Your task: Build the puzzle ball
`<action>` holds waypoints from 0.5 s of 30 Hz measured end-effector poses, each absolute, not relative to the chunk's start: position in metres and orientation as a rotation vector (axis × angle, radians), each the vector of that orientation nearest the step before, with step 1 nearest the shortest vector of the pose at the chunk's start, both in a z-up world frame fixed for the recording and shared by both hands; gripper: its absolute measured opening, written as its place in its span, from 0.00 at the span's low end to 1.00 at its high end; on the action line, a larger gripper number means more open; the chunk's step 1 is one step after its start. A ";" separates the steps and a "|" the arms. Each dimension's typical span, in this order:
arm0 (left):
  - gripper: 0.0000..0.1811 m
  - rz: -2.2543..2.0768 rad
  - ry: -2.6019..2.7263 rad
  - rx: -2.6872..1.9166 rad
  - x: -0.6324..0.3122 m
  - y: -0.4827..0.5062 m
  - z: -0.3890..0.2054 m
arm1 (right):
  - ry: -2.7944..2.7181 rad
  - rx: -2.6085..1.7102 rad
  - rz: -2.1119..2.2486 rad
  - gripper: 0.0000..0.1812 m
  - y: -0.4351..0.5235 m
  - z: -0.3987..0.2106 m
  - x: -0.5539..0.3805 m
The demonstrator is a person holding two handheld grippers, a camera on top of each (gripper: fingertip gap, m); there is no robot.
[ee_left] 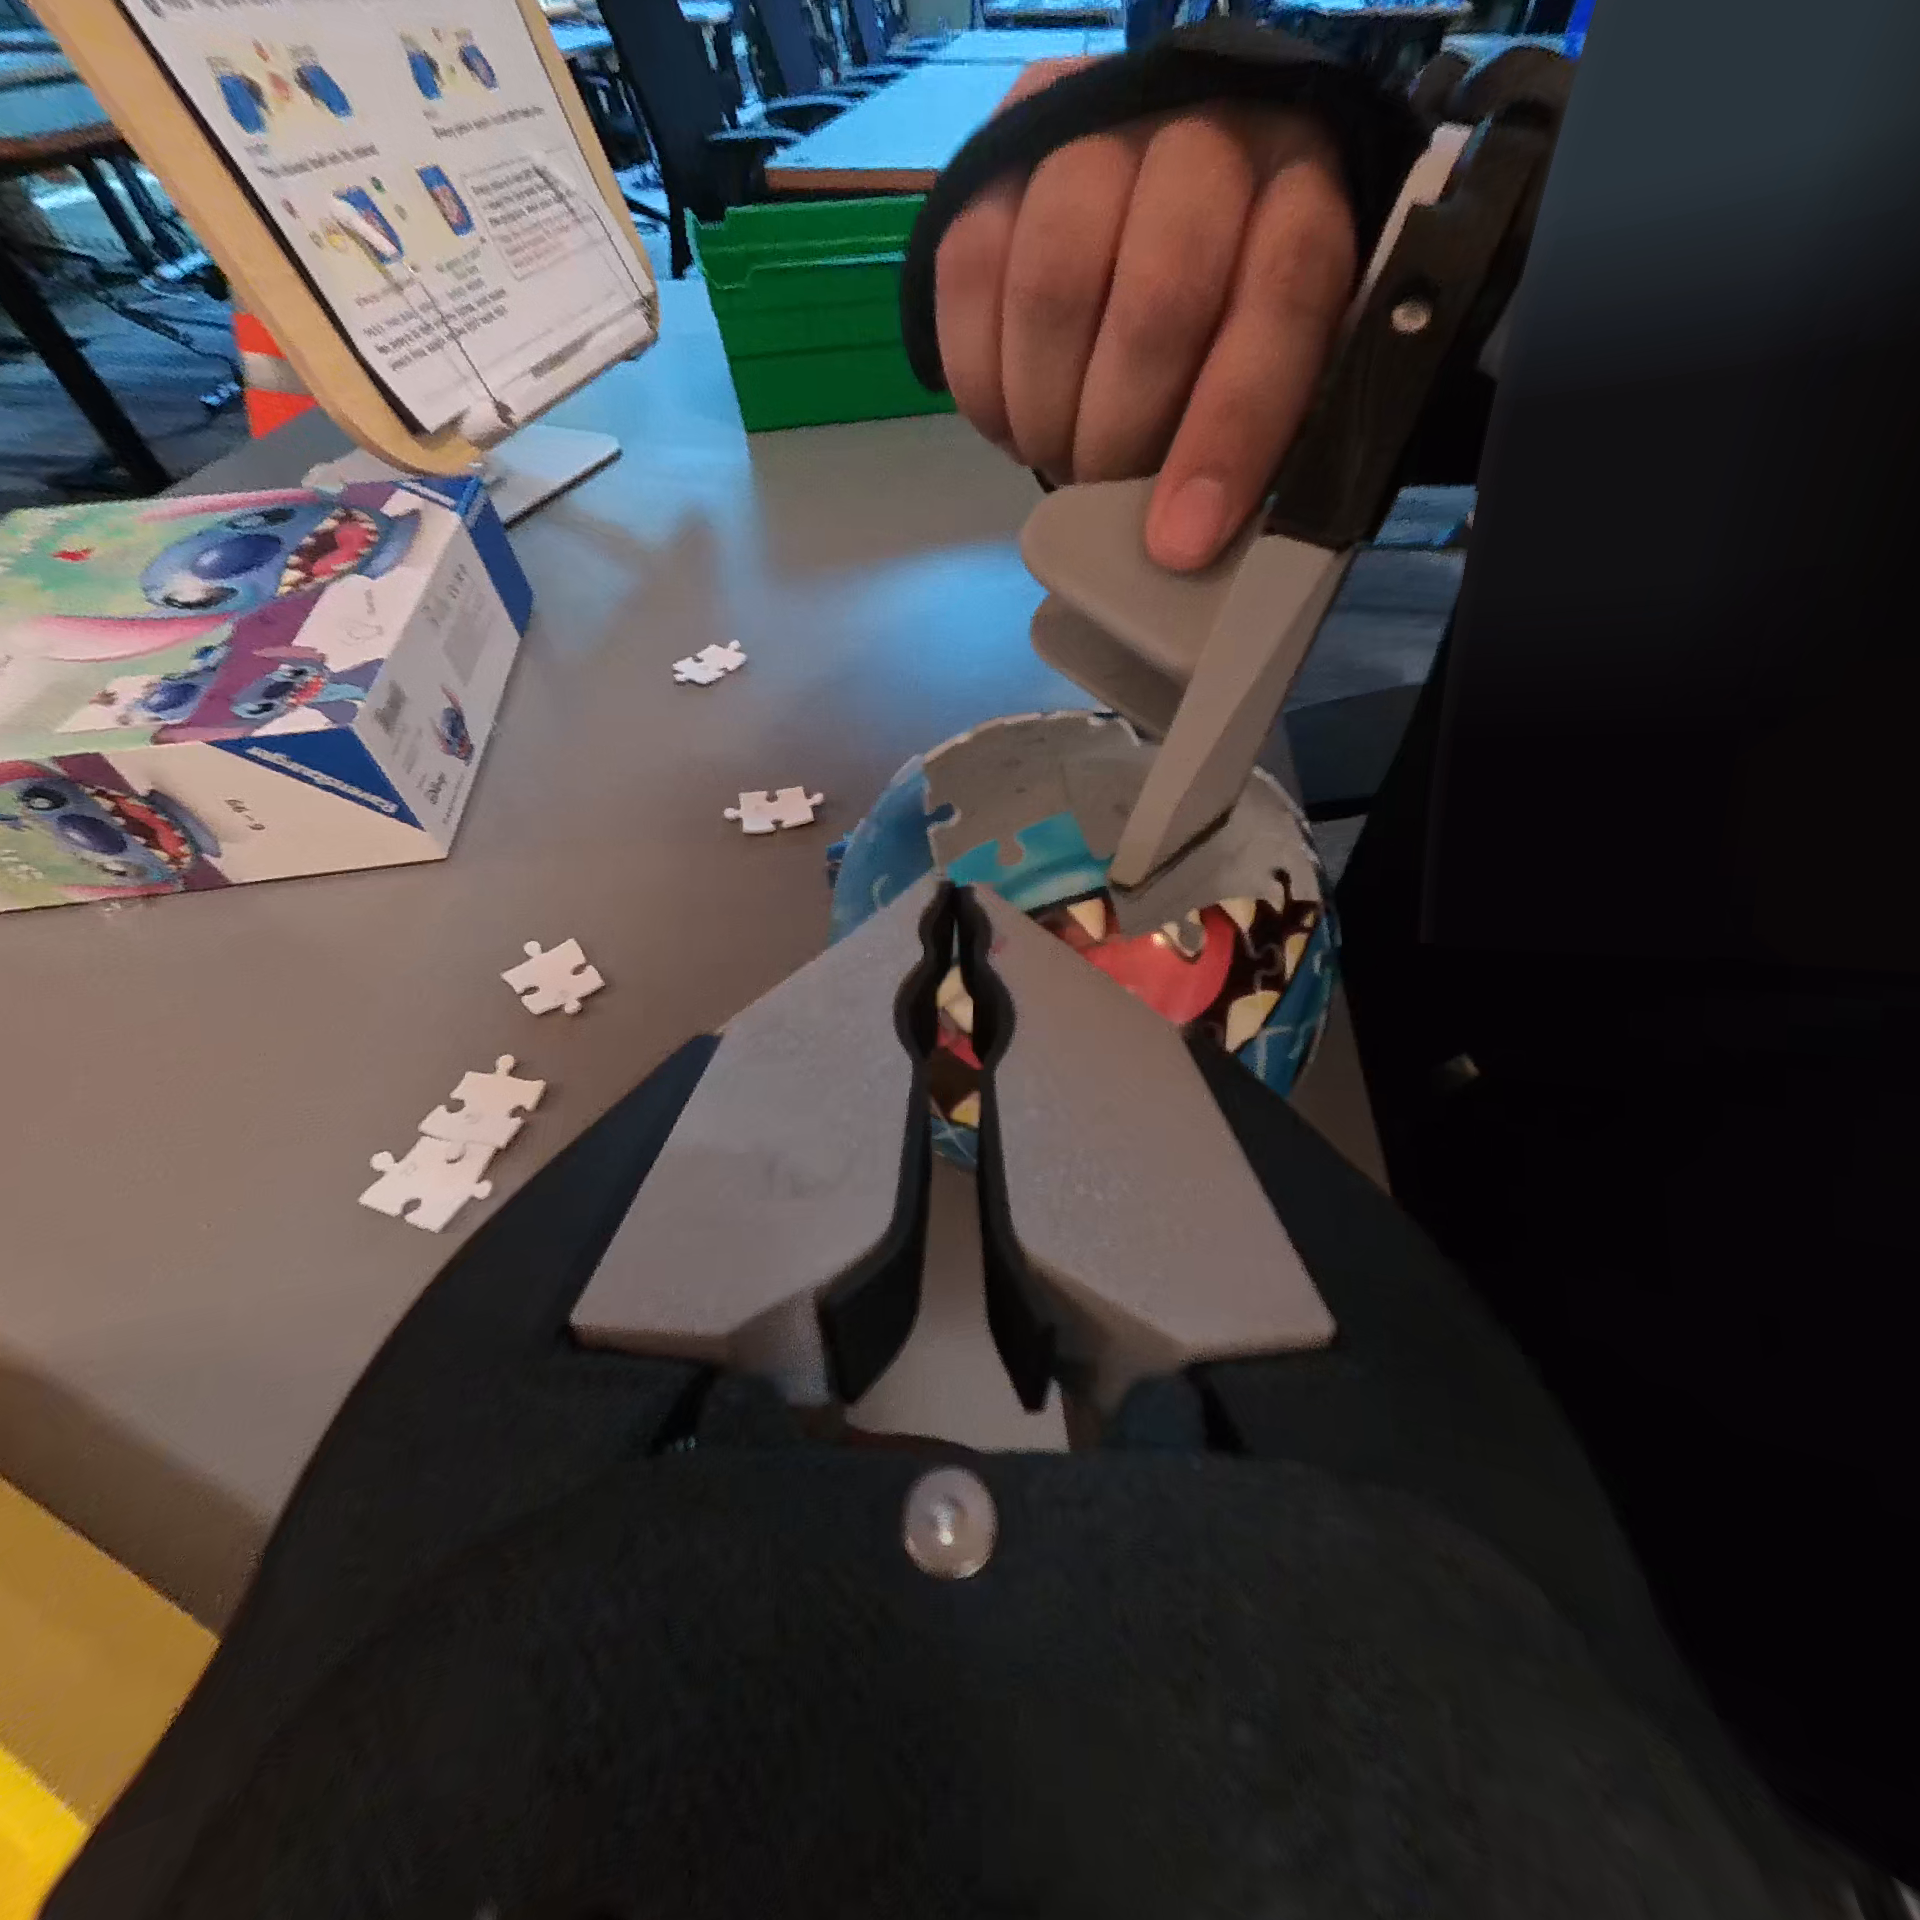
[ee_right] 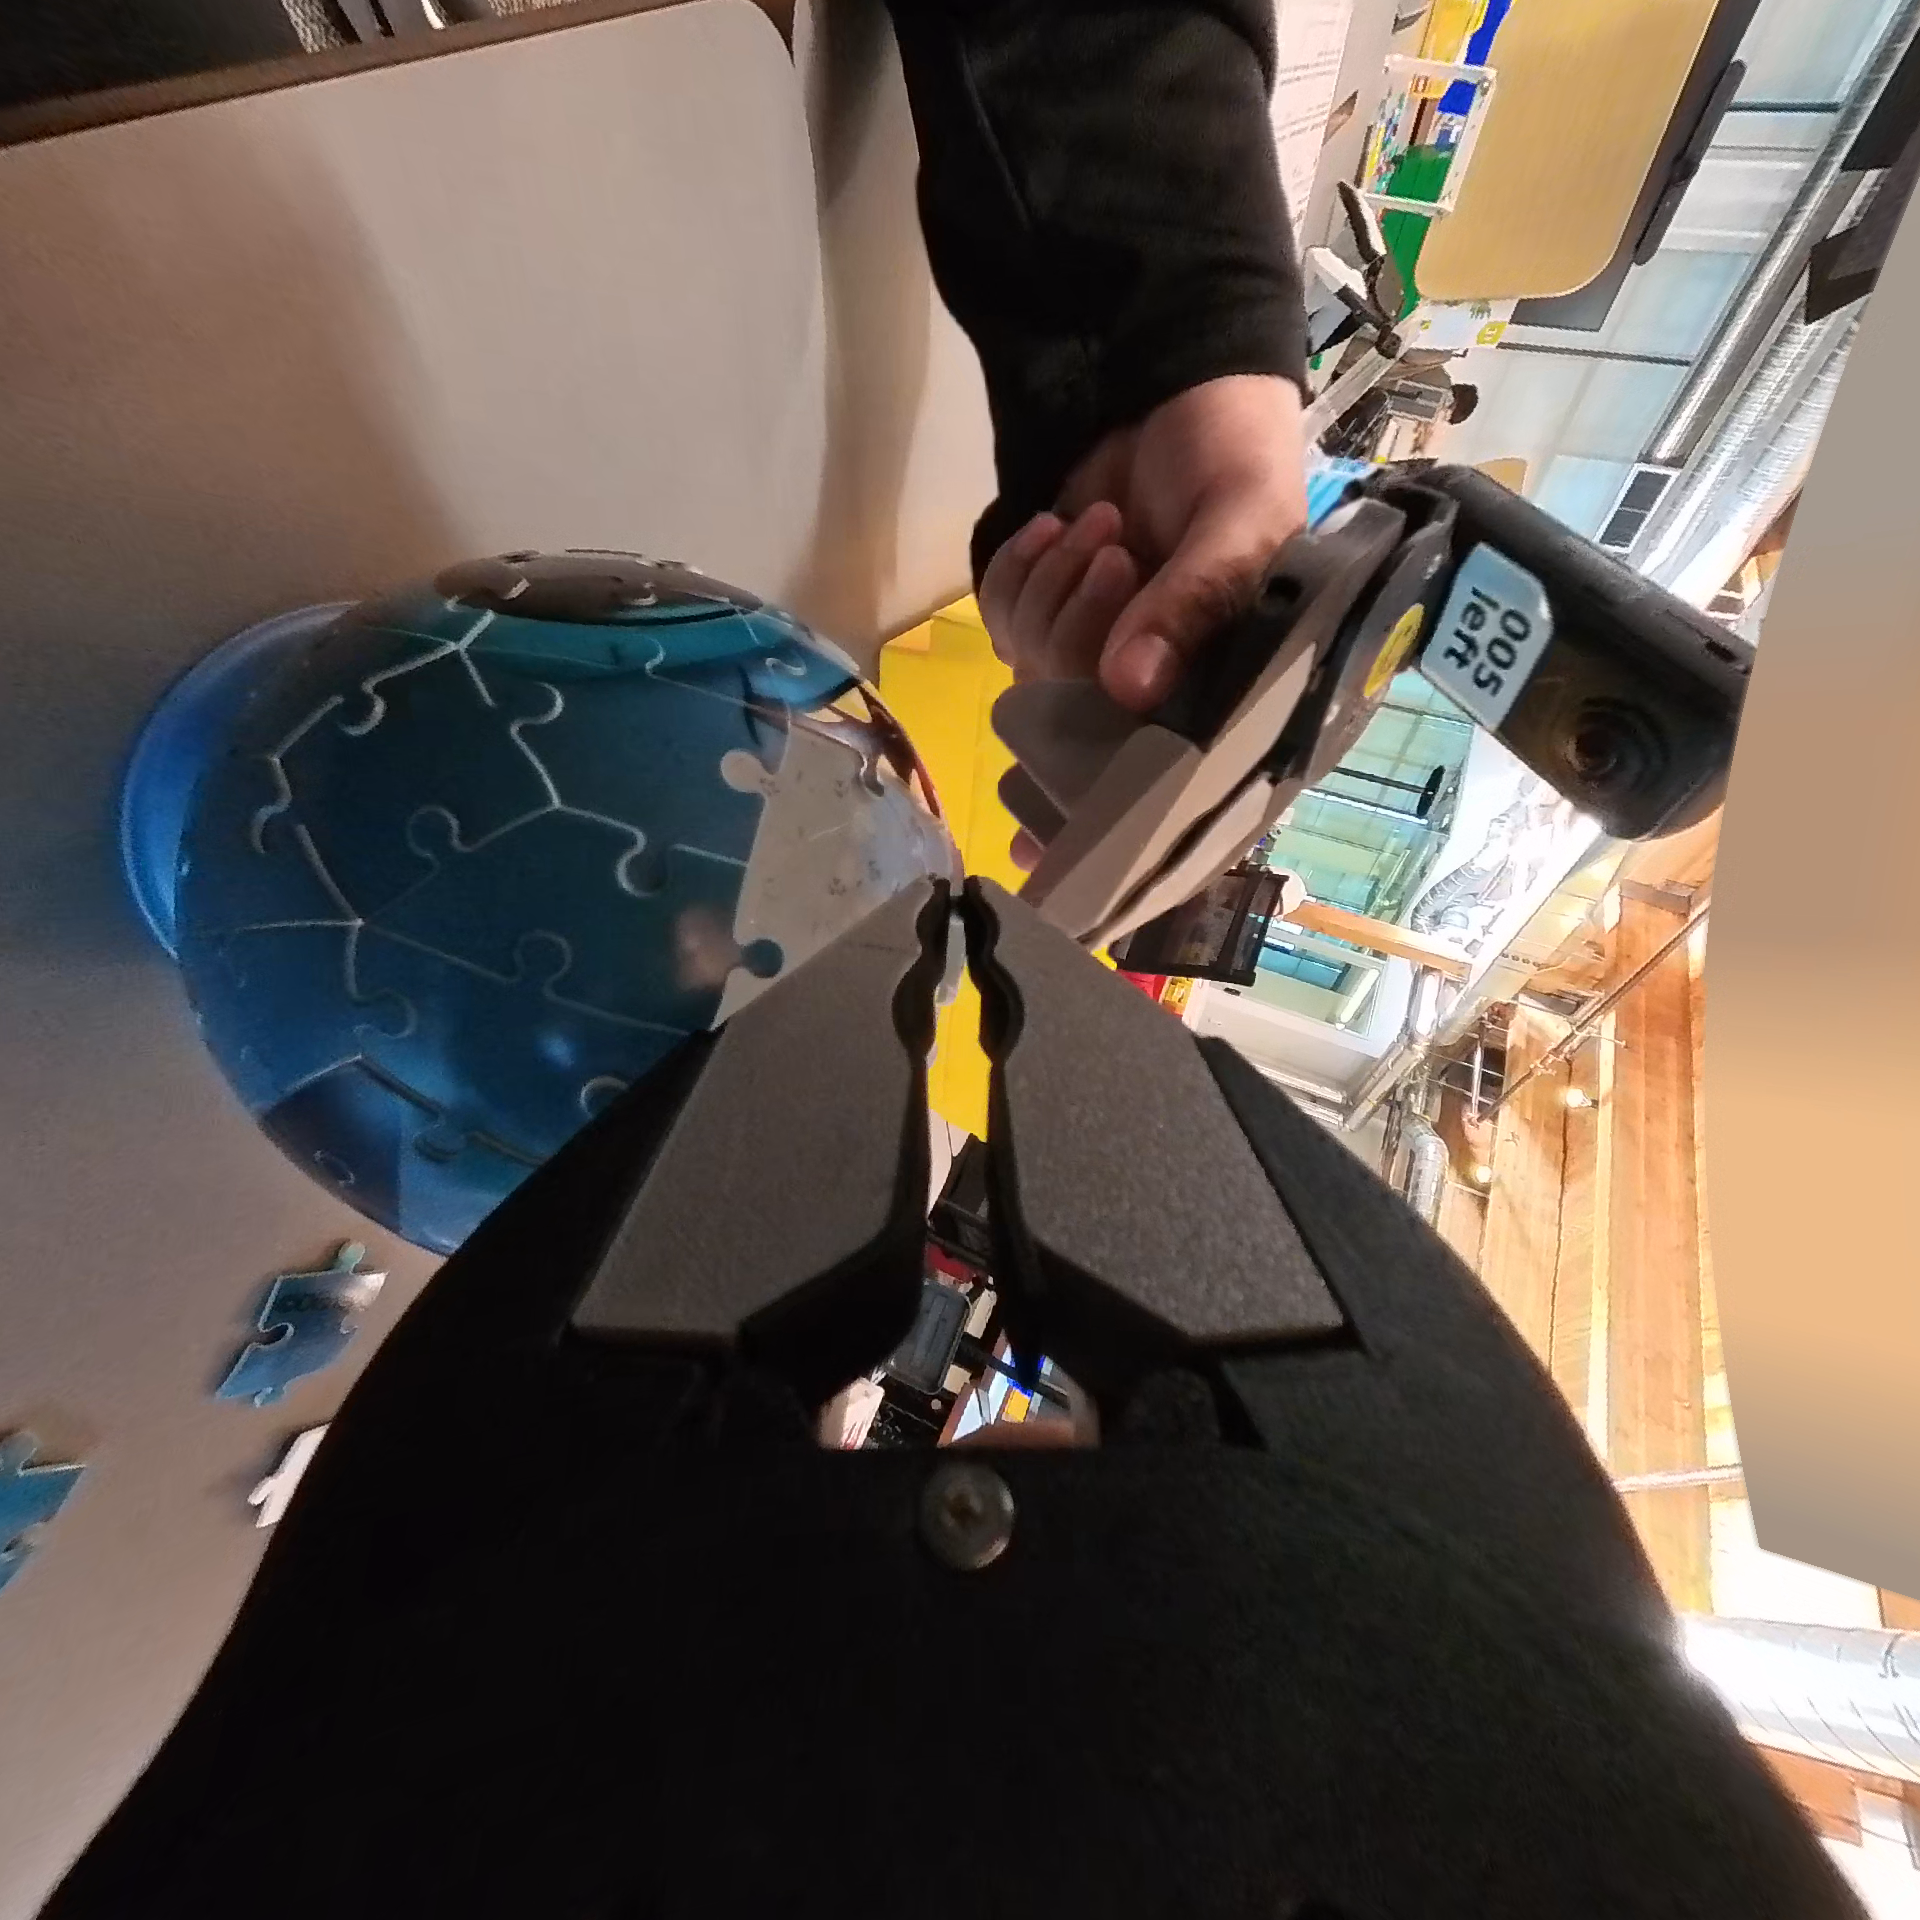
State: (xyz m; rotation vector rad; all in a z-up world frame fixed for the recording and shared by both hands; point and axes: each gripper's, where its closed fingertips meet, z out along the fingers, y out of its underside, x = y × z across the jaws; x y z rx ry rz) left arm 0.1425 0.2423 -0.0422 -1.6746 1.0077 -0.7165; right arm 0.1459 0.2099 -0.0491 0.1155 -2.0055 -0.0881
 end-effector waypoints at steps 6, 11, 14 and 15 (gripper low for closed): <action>0.00 -0.681 0.997 -1.669 0.140 0.245 -0.040 | -2.005 0.116 -0.088 0.00 0.210 -0.049 0.146; 0.00 -0.650 1.027 -1.690 0.141 0.244 -0.048 | -2.007 0.113 -0.089 0.00 0.210 -0.049 0.146; 0.00 -0.660 0.979 -1.662 0.137 0.247 -0.037 | -2.004 0.116 -0.090 0.00 0.210 -0.049 0.146; 0.00 -0.666 0.970 -1.656 0.136 0.247 -0.035 | -2.003 0.117 -0.092 0.00 0.210 -0.049 0.145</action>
